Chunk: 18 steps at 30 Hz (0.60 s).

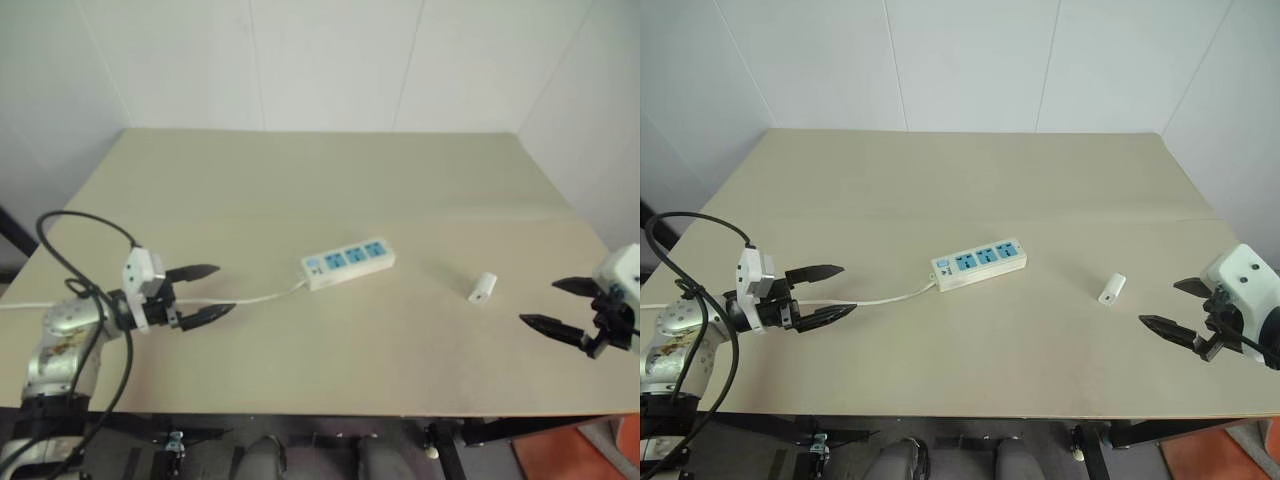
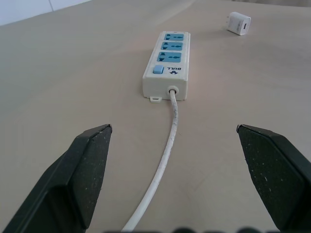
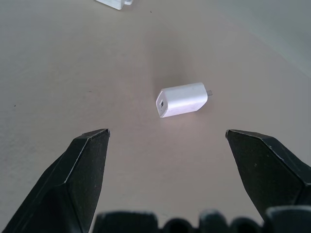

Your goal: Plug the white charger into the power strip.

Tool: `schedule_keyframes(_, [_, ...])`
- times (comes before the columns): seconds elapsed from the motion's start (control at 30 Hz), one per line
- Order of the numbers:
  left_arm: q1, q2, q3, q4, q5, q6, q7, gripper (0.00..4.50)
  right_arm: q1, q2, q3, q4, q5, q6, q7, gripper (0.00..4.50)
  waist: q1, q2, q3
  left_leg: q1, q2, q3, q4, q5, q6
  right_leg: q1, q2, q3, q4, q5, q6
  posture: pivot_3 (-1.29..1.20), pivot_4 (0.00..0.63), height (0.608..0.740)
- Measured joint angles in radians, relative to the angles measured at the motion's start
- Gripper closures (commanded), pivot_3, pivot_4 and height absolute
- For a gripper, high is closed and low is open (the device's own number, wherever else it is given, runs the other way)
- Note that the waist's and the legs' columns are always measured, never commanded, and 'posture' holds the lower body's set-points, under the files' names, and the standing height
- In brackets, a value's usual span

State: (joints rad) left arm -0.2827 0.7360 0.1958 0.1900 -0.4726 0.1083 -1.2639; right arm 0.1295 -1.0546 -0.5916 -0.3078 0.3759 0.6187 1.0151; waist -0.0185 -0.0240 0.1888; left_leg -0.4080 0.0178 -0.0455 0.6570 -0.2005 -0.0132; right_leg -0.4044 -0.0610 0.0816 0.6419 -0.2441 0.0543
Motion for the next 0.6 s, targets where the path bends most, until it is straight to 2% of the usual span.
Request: schedule_keyframes(0.6, [-0.027,-0.027,-0.018,0.025,0.008,-0.018,-0.003,0.02,0.000,0.000,0.000,-0.009,0.000,0.002,-0.019,0.00,0.000,0.000,0.000,0.000,0.000,0.000,0.000,0.000,0.000,0.000,0.000,0.000,0.000,0.000,0.000,0.00,0.150,0.740])
